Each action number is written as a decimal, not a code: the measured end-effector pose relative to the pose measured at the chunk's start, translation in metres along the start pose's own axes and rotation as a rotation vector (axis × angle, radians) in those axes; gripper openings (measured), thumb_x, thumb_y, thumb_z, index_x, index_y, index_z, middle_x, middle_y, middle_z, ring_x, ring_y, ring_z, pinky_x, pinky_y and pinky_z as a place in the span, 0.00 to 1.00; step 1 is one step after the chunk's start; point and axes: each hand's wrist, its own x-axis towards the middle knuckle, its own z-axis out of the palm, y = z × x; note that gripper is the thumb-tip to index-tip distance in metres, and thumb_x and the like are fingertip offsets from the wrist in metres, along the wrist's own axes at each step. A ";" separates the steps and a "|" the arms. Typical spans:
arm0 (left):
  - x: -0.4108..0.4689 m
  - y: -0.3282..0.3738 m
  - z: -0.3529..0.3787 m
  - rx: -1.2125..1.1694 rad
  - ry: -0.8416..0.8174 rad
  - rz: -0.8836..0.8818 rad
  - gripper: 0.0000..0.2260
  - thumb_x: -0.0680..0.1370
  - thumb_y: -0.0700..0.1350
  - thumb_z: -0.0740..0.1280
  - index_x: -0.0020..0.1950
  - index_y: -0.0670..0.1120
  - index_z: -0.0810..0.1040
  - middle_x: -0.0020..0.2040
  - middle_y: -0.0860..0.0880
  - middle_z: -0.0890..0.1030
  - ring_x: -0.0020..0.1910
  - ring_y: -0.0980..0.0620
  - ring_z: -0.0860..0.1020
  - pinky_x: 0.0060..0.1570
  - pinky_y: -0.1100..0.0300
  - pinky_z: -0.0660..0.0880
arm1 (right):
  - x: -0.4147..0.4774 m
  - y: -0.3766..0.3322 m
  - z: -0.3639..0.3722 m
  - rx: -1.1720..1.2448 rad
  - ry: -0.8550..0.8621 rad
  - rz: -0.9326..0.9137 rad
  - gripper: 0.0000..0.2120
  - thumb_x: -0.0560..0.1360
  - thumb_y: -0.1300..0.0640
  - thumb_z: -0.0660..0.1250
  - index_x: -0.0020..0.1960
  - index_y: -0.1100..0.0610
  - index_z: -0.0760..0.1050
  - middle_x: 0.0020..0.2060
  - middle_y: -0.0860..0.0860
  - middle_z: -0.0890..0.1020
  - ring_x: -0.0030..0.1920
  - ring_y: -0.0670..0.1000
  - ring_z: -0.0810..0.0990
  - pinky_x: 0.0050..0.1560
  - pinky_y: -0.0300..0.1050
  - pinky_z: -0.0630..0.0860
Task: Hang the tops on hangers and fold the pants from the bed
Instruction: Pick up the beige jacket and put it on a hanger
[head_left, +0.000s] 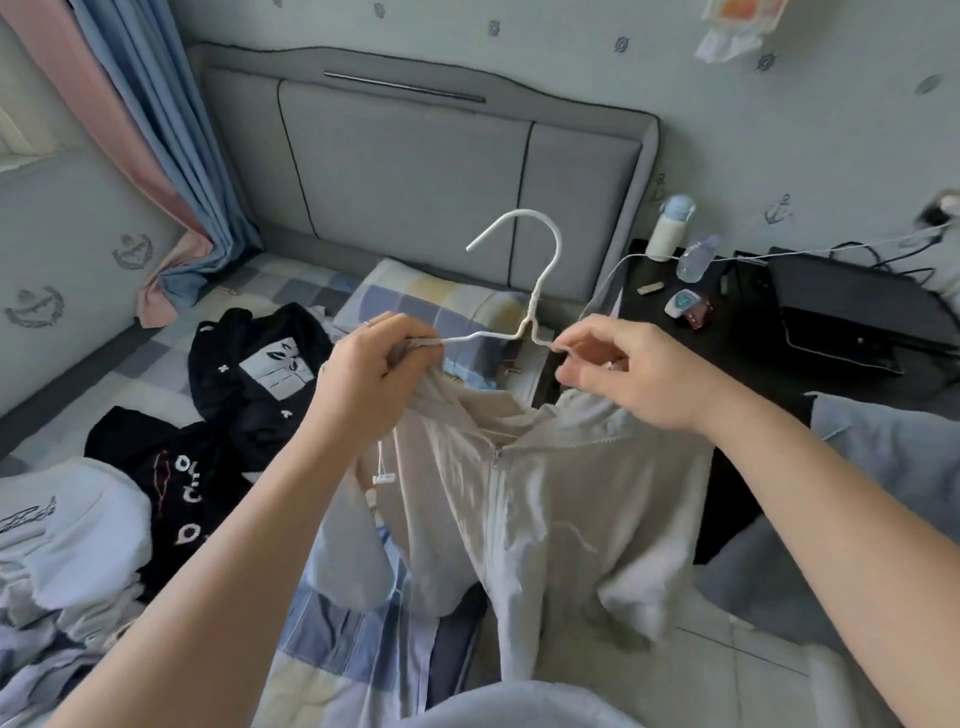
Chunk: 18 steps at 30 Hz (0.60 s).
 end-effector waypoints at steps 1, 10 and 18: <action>0.003 0.000 0.005 -0.018 -0.019 0.009 0.06 0.79 0.40 0.70 0.47 0.51 0.82 0.42 0.60 0.79 0.41 0.58 0.75 0.40 0.60 0.72 | -0.013 0.011 -0.006 -0.028 0.003 0.035 0.08 0.75 0.45 0.72 0.52 0.45 0.81 0.42 0.47 0.82 0.40 0.45 0.78 0.45 0.34 0.72; 0.025 0.050 0.104 -0.177 -0.318 0.212 0.08 0.77 0.45 0.71 0.44 0.59 0.80 0.46 0.65 0.78 0.45 0.64 0.76 0.42 0.73 0.68 | -0.127 0.055 -0.033 -0.047 0.183 0.263 0.12 0.82 0.49 0.63 0.43 0.42 0.81 0.26 0.47 0.71 0.28 0.46 0.66 0.30 0.40 0.63; 0.007 0.121 0.226 -0.244 -0.594 0.348 0.03 0.76 0.51 0.69 0.43 0.60 0.79 0.43 0.64 0.78 0.47 0.61 0.76 0.46 0.57 0.73 | -0.244 0.098 -0.065 0.069 0.421 0.489 0.14 0.82 0.54 0.65 0.38 0.45 0.81 0.28 0.49 0.69 0.31 0.52 0.66 0.35 0.49 0.64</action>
